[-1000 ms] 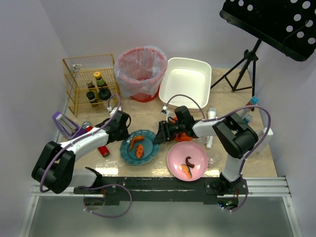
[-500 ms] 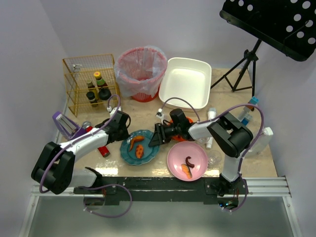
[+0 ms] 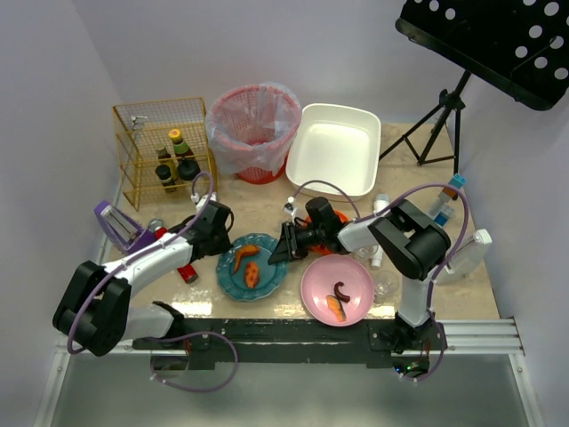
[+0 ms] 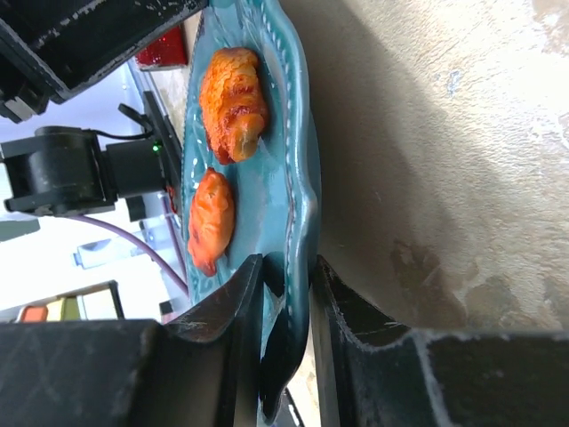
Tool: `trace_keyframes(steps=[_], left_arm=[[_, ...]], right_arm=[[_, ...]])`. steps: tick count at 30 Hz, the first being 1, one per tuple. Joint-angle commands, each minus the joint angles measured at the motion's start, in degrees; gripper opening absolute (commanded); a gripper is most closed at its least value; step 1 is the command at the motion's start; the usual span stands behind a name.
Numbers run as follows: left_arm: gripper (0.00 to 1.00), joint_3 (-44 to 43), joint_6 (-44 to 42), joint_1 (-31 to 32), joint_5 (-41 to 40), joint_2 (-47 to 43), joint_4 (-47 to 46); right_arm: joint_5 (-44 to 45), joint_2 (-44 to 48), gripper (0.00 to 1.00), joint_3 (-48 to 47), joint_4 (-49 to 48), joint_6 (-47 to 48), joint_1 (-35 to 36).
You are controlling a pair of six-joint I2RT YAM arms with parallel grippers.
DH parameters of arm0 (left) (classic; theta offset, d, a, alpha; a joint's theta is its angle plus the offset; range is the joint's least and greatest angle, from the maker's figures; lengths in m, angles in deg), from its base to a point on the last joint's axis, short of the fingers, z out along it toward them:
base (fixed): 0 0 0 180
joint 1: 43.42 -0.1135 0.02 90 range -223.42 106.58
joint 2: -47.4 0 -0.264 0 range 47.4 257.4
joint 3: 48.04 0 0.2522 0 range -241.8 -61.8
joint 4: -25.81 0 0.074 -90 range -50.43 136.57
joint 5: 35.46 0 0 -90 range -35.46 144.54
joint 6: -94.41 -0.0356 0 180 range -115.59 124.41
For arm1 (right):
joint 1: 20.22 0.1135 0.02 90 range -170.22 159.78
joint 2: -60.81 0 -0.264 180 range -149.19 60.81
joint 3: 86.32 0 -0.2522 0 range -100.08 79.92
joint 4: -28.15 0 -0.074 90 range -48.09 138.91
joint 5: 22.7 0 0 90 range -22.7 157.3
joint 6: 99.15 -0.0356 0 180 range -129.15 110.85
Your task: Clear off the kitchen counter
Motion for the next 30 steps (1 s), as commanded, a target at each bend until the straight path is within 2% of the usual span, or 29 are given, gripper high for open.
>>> trace_keyframes(steps=[1,7,13,20,23,30], left_arm=[[0.10,2.5,1.2,0.5,3.8,0.9,8.4],[0.17,-1.2,1.2,0.4,1.7,-0.5,10.9],[0.31,-6.2,1.4,0.3,-0.5,-3.0,14.0],[0.33,-10.6,1.0,0.2,-2.3,-4.0,17.2],[0.39,-12.0,0.7,-0.1,-2.7,-4.7,18.4],[0.44,-16.2,0.1,-0.9,-3.5,-7.3,20.7]], right_arm=[[0.2,0.9,0.00,-0.5,-7.7,-2.5,0.7],[0.2,1.6,0.00,0.6,-10.7,-5.9,0.7],[1.0,2.1,0.00,0.1,-10.3,-6.5,0.6],[1.6,3.0,0.00,-0.2,-10.8,-7.8,0.6],[0.3,3.3,0.00,-0.1,-12.7,-8.7,0.5],[-1.1,5.8,0.00,2.2,-21.4,-18.1,0.5]])
